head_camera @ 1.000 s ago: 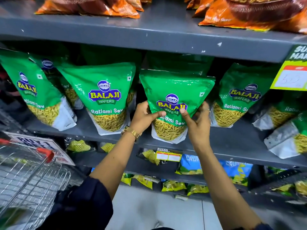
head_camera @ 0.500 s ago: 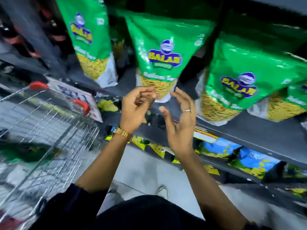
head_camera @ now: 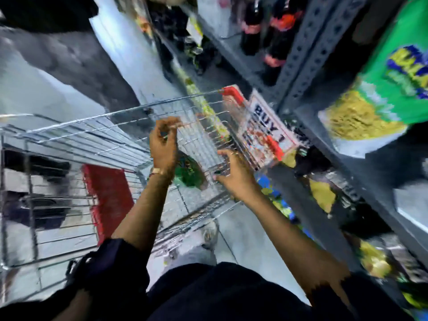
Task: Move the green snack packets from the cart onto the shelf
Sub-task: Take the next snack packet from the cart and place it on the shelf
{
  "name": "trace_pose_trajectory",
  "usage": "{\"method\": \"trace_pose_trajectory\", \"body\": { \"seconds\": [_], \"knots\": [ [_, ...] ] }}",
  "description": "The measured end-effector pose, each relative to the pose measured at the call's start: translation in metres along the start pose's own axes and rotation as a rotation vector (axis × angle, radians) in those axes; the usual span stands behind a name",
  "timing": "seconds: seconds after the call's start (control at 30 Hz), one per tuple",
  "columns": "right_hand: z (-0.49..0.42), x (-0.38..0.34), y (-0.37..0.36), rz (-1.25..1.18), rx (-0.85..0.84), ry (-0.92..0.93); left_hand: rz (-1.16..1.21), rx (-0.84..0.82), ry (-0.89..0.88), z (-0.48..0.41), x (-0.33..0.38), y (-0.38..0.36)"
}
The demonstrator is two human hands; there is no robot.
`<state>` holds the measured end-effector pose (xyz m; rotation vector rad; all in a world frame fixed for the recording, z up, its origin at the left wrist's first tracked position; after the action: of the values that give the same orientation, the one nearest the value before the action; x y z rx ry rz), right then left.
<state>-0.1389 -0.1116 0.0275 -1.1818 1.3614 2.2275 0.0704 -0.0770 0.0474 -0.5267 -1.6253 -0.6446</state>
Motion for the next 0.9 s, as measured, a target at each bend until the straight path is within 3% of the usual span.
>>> {"method": "trace_pose_trajectory", "body": {
  "seconds": [0.07, 0.13, 0.2, 0.33, 0.47, 0.6, 0.7, 0.77, 0.9],
  "knots": [
    [-0.029, 0.010, -0.048, 0.101, -0.213, -0.113, -0.057, 0.159, 0.135, -0.022, -0.052, 0.043],
    [-0.046, 0.020, -0.081, 0.206, -0.361, -0.194, -0.133, 0.176, 0.321, -0.026, -0.108, 0.071],
    [-0.059, 0.028, -0.104, 0.309, -0.447, -0.248, -0.220, 0.052, 0.492, -0.022, -0.159, 0.084],
    [-0.082, 0.041, -0.129, 0.372, -0.531, -0.242, -0.455, -0.382, 0.787, 0.034, -0.211, 0.072],
    [-0.133, 0.043, -0.138, 0.396, -0.515, -0.158, -0.427, -0.658, 0.998, 0.103, -0.229, 0.030],
    [-0.181, 0.032, -0.162, 0.423, -0.701, -0.061, -0.239, -0.571, 1.035, 0.114, -0.270, -0.009],
    [-0.201, 0.028, -0.185, 0.495, -0.825, -0.019, -0.116, -0.331, 1.010, 0.111, -0.280, -0.027],
    [-0.204, 0.026, -0.195, 0.502, -0.874, -0.043, -0.088, -0.164, 0.987, 0.102, -0.264, -0.026],
    [-0.200, 0.029, -0.204, 0.390, -0.951, -0.138, -0.013, -0.046, 1.024, 0.099, -0.257, -0.016]
  ]
}}
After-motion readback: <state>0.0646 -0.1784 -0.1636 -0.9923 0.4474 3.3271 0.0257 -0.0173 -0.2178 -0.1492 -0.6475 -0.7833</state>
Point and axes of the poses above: each hand's wrist, its own z-axis away from the middle knuckle, its own y-axis out of the back of the hand, x = y × z, the point moved 8 cm from there along -z, towards the middle knuckle, and after that the axes turned 2 degrees about -y, right-handed, at the moved point
